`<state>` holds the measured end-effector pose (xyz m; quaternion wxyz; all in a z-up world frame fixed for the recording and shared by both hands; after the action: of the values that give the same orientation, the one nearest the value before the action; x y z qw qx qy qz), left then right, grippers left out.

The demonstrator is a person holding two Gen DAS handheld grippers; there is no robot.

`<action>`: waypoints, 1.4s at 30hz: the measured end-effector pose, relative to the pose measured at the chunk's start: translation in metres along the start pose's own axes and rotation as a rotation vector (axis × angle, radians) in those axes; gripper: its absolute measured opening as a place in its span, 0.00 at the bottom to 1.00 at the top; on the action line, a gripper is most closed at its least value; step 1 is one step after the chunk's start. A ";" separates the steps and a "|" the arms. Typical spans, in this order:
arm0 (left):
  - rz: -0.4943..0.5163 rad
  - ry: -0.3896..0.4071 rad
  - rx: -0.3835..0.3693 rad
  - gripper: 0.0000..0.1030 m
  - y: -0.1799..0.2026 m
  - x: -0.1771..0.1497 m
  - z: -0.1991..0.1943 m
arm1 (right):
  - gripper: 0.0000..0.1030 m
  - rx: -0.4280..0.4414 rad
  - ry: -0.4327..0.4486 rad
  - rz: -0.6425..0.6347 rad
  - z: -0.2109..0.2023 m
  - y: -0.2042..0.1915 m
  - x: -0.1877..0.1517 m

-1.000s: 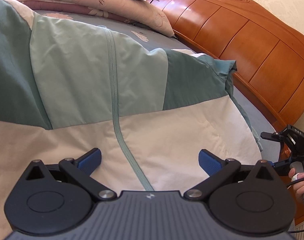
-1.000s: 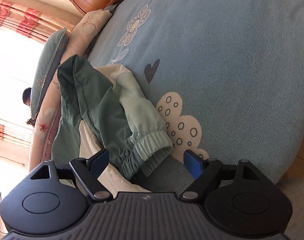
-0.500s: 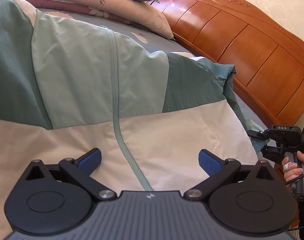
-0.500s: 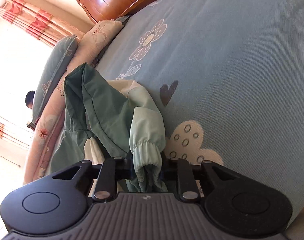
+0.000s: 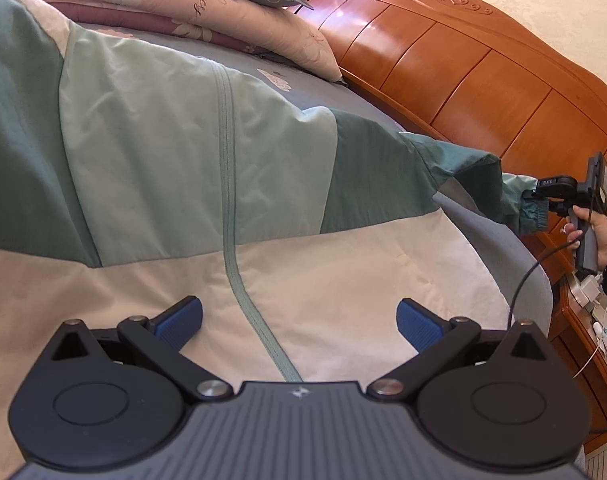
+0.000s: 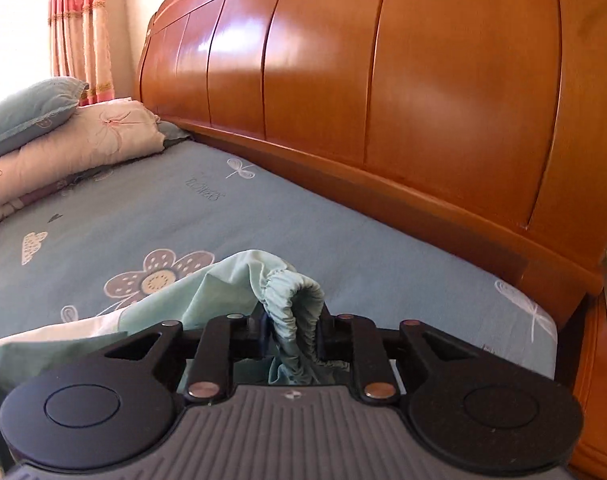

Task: Fold clothes

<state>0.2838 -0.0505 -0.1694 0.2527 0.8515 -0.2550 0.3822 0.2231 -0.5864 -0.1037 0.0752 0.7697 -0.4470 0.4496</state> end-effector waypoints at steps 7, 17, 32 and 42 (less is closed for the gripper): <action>-0.001 0.001 -0.005 0.99 -0.002 0.002 0.000 | 0.60 -0.078 -0.018 0.120 0.022 0.021 0.015; 0.013 0.006 0.000 0.99 -0.002 -0.001 0.000 | 0.58 0.203 -0.320 0.780 0.049 0.077 -0.071; -0.011 0.008 -0.010 0.99 -0.004 0.001 0.006 | 0.08 0.154 -0.188 0.490 0.117 0.027 0.009; 0.010 0.015 -0.008 0.99 -0.002 0.000 0.005 | 0.30 0.018 -0.209 0.460 0.119 0.035 -0.006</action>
<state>0.2873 -0.0517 -0.1728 0.2562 0.8463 -0.2589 0.3889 0.2695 -0.6654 -0.1876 -0.0824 0.6906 -0.6117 0.3770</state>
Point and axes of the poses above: each gripper's, at about its wrist camera, not at the fingertips, and z roughly the way its jaws point, y to its right, x to its top, the point moved 8 cm from there along z, roughly the way its jaws point, and after that the axes turned 15 degrees about z, right-handed, at the moved point
